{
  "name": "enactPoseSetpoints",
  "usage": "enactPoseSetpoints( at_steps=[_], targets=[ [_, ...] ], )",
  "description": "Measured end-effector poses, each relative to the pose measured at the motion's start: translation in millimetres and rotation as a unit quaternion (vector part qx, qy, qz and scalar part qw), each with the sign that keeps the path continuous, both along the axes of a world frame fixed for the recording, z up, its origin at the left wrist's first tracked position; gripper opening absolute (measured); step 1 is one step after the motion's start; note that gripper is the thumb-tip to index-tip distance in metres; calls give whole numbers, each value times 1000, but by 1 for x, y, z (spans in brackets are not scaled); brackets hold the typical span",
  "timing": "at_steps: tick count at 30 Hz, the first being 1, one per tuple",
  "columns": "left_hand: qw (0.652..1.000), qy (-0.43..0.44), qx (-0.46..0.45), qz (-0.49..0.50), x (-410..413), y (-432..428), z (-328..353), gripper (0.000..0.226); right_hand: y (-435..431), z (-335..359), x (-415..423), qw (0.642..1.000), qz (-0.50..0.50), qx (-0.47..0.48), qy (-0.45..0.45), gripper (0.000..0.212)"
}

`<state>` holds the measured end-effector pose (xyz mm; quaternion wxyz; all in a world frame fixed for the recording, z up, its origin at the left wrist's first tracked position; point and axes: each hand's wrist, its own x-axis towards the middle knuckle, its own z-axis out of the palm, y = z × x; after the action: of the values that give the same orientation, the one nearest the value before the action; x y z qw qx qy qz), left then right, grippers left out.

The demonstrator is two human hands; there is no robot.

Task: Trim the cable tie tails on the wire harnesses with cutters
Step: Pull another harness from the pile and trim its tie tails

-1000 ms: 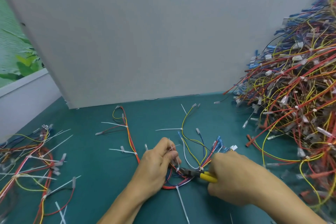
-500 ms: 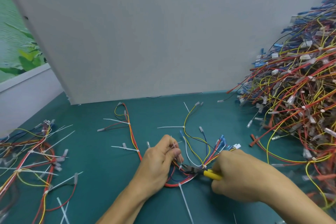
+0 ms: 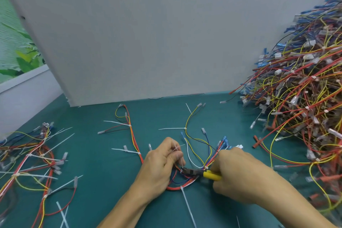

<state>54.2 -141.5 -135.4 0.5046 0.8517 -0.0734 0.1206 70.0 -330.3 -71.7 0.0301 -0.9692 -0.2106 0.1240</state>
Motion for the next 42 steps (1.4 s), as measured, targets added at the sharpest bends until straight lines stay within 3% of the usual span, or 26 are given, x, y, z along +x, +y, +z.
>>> enactPoseSetpoints(
  at_steps=[9, 17, 20, 22, 25, 28, 30, 32, 36, 38, 42],
  targets=[
    [1000, -5, -17, 20, 3, 3, -3, 19, 0, -8, 3, 999, 11, -14, -31, 22],
    [965, -10, -247, 83, 6, 16, 29, 20, -21, 8, 18, 994, -16, 106, 12, 19],
    [962, 28, -269, 46, 2, 18, 44, 23, -26, 10, 21, 991, -16, 134, -11, 21],
    [980, 44, -194, 0, -5, 19, 48, 23, -25, 9, 20, 991, -11, 136, -8, 21],
    [994, -19, 83, -72, -27, 20, 41, 21, -22, 6, 17, 991, -2, 133, 8, 25],
    [936, -102, 306, -141, -42, 20, 30, 32, -20, 4, 16, 991, -3, 131, 16, 25],
    [893, -128, 396, -173, -40, 19, 21, 38, -20, 3, 16, 991, -1, 129, 22, 24],
    [874, -160, 422, -180, -36, 19, 16, 35, -19, 3, 16, 991, 0, 128, 25, 25],
    [874, -212, 412, -146, -31, 14, 7, 24, -19, 2, 16, 992, 9, 120, 25, 26],
    [890, -207, 388, -120, -30, 12, 2, 24, -19, 3, 16, 993, 17, 117, 26, 25],
    [954, -137, 259, -57, -29, 7, 3, 17, -20, 4, 17, 992, 24, 120, 27, 23]
  ],
)
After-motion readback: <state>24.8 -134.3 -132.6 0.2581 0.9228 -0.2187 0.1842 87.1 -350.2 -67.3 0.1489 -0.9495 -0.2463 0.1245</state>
